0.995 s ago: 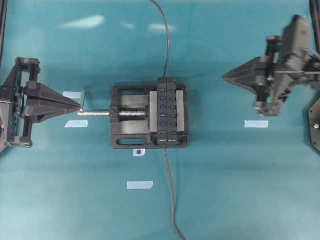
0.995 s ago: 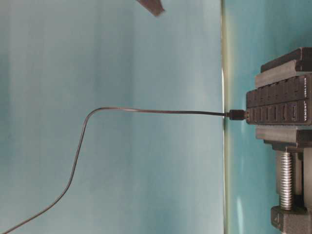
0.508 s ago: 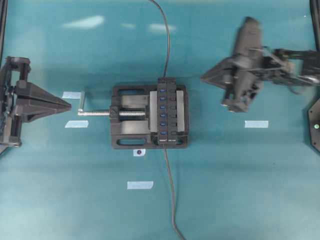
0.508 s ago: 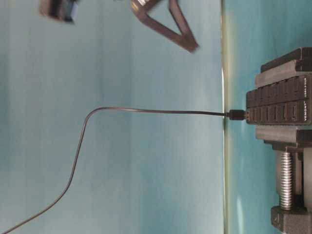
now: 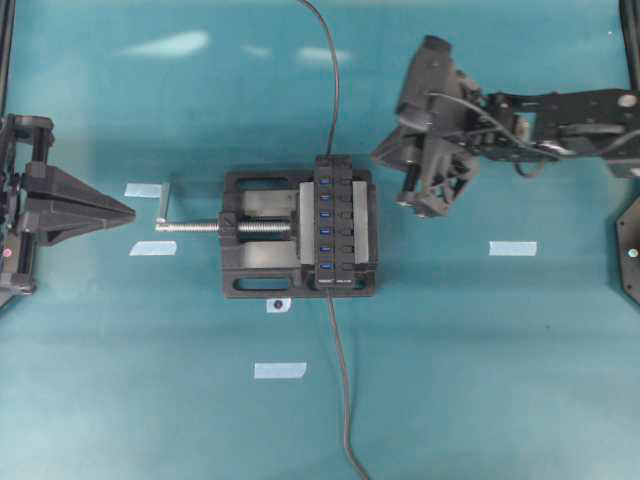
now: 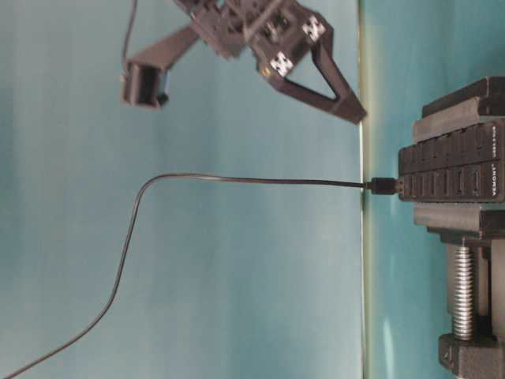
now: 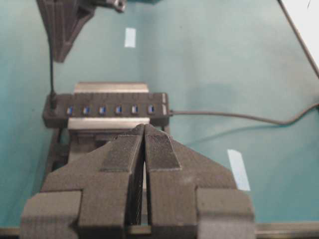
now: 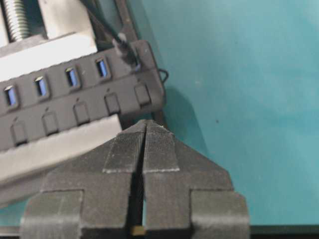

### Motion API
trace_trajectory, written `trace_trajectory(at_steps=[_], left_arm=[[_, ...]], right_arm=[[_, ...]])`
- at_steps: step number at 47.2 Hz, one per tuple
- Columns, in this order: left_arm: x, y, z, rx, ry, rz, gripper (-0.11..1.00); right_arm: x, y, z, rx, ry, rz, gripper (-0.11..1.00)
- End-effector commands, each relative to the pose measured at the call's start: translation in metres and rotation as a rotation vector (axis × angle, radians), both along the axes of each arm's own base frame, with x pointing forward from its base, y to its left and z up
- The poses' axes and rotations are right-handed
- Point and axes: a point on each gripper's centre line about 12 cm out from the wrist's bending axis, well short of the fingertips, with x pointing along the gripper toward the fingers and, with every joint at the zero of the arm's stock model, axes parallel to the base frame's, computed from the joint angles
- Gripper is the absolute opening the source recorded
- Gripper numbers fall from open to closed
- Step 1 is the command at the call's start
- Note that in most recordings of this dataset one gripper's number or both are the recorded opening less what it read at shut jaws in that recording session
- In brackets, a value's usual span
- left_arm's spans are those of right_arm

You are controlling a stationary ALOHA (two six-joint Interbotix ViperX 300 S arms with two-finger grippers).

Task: Insert the USB into the front port of the fixed hub.
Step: 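Move the right gripper over the hub toward the black cable's plug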

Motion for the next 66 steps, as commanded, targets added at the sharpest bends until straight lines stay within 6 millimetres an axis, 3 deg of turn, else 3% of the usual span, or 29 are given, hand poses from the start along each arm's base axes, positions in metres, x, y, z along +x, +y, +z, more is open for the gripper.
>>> trace_trajectory(at_steps=[1,19,49,59,66], left_arm=[[0.002,0.000,0.005,0.000,-0.012,0.000,0.00],[0.002,0.000,0.005,0.000,-0.014,0.000,0.00],[0.002,0.000,0.010,0.001,-0.025,0.000,0.00],[-0.001,0.000,0.009,0.001,-0.025,0.000,0.00],[-0.004,0.000,0.012,-0.001,-0.031,0.000,0.00]], right_arm=[[0.010,-0.005,0.010,-0.016,-0.032,-0.001,-0.04],[0.032,-0.010,0.011,-0.049,-0.036,0.030,-0.04],[0.041,-0.002,0.016,-0.052,-0.026,0.059,-0.02],[0.045,0.003,0.008,-0.044,-0.003,0.073,0.06],[0.045,0.005,0.004,-0.033,0.014,0.073,0.26]])
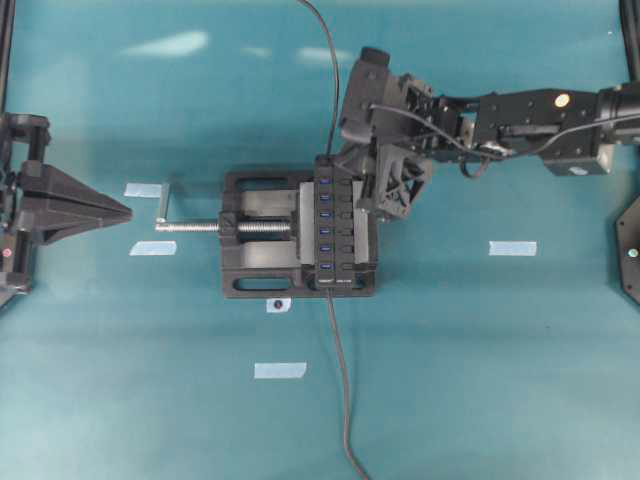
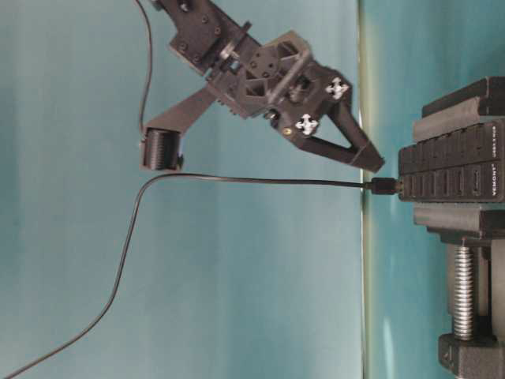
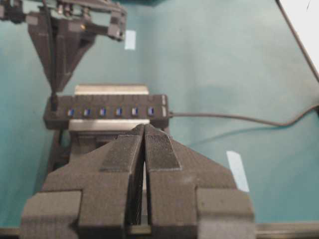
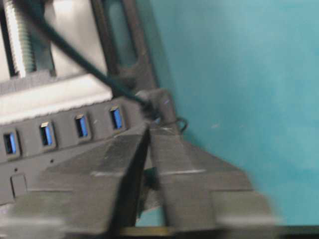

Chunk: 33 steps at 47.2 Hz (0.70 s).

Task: Insert the USB into the front port of the fixed hub.
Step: 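Move the right gripper over the hub toward the black cable's plug, then lower the right gripper and close it on the cable behind the plug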

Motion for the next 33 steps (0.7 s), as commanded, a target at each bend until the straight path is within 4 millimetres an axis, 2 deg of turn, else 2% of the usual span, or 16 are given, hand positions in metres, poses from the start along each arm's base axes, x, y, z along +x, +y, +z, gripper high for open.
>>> trace_trajectory(at_steps=[1,9,12,33], left_arm=[[0.000,0.000,0.008,0.003,-0.020,0.000,0.00],[-0.002,0.000,0.010,0.000,-0.025,0.000,0.00],[-0.003,0.000,0.010,0.001,-0.028,-0.001,0.00],[-0.002,0.000,0.010,-0.001,-0.028,0.000,0.00]], right_arm=[[0.006,0.001,0.013,-0.006,-0.032,0.005,0.30],[0.008,0.001,0.015,-0.004,-0.032,0.003,0.71],[0.009,0.001,0.017,-0.005,-0.037,0.003,0.80],[0.017,-0.003,0.017,-0.015,-0.053,0.005,0.76]])
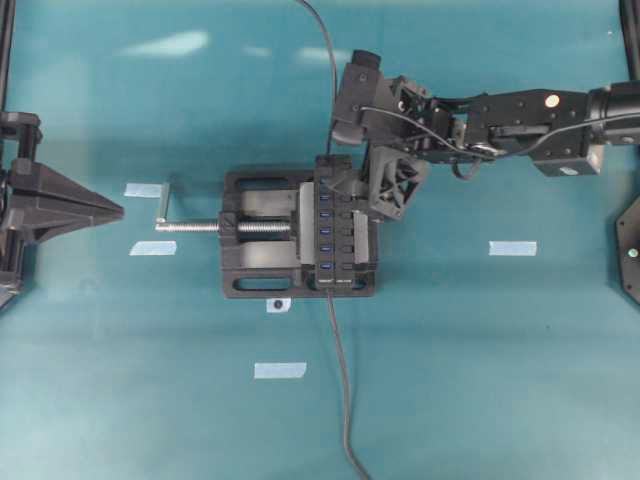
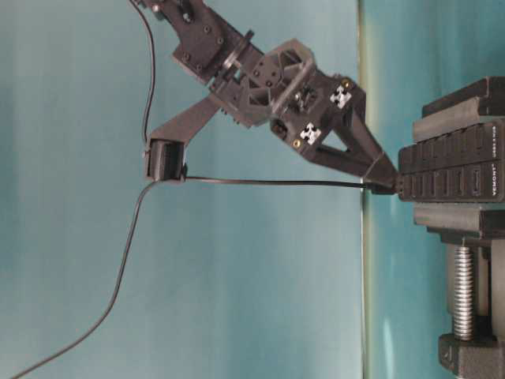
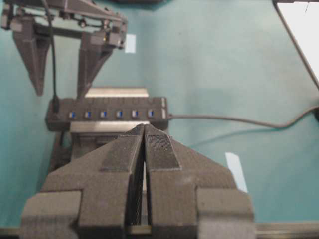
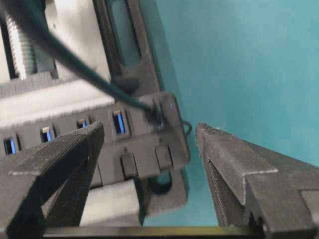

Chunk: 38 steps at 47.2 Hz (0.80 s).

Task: Insert the USB into the front port of the fixed hub.
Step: 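Lower the right gripper and close it on the cable behind the plug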

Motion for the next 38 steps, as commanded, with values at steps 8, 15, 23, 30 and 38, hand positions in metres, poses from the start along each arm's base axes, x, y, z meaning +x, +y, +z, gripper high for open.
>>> trace_trajectory(at_steps=[8,15,23,30,38], left_arm=[[0.0020,0.0000,0.0074,0.001,-0.020,0.000,0.00],[0.0020,0.0000,0.0073,-0.002,-0.023,0.000,0.00],[0.0018,0.0000,0.0078,-0.001,-0.026,0.000,0.00],[0.0020,0.0000,0.0073,-0.003,-0.023,0.001,0.00],[0.0021,0.0000,0.0081,-0.004,-0.026,0.001,0.00]], right_arm=[[0.0127,-0.0029,0.0162,-0.021,-0.057,0.007,0.76],[0.0133,-0.0031,0.0148,-0.020,-0.054,0.007,0.75],[0.0133,-0.0031,0.0148,-0.021,-0.053,0.009,0.70],[0.0133,-0.0031,0.0141,-0.021,-0.052,0.009,0.62],[0.0148,-0.0014,0.0170,-0.019,-0.060,0.010,0.42]])
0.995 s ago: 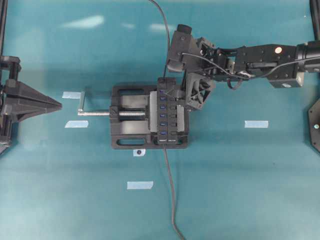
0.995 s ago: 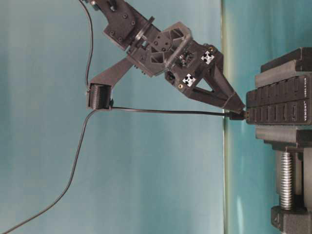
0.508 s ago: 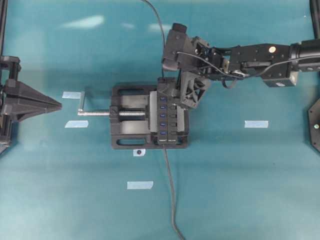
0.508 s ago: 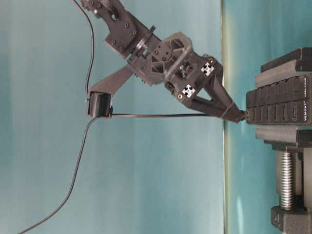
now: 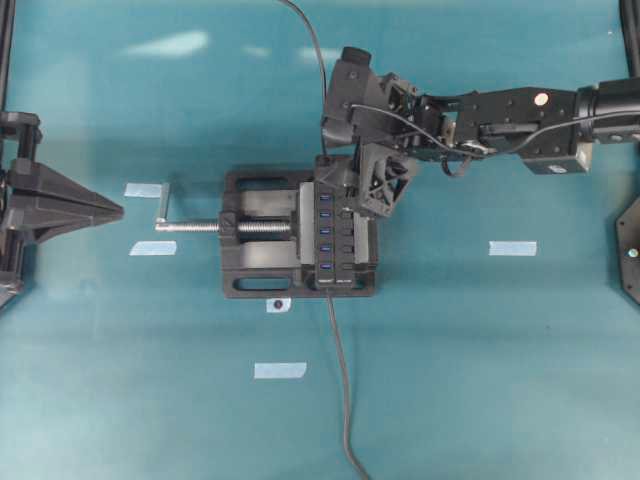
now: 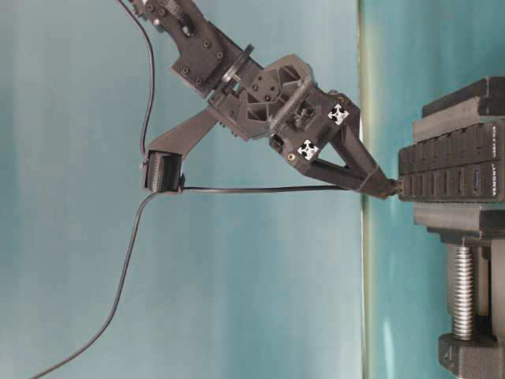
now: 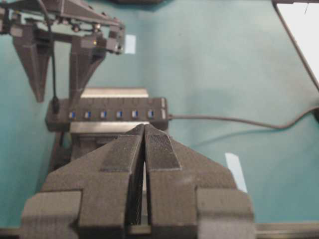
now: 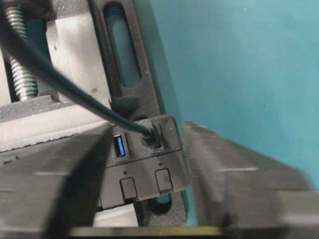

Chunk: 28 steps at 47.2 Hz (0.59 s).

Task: Insert the USB into the front port of the fixed hub.
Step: 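Lower the right gripper and close it on the cable behind the plug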

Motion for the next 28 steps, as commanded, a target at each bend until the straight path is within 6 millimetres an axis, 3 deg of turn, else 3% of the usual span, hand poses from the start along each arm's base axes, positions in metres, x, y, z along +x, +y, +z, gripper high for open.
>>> trace_trajectory(at_steps=[1,8,12,28], left_arm=[[0.002,0.000,0.008,0.001,-0.025,0.000,0.00],[0.002,0.000,0.009,0.001,-0.028,0.000,0.00],[0.002,0.000,0.010,-0.001,-0.032,0.000,0.00],[0.000,0.000,0.012,-0.002,-0.041,0.000,0.00]], right_arm=[[0.008,0.001,0.017,-0.015,-0.052,0.009,0.38],[0.008,0.001,0.023,-0.014,-0.066,0.007,0.13],[0.008,0.002,0.027,-0.011,-0.076,0.003,0.06],[0.009,0.010,0.034,-0.009,-0.095,0.019,0.05]])
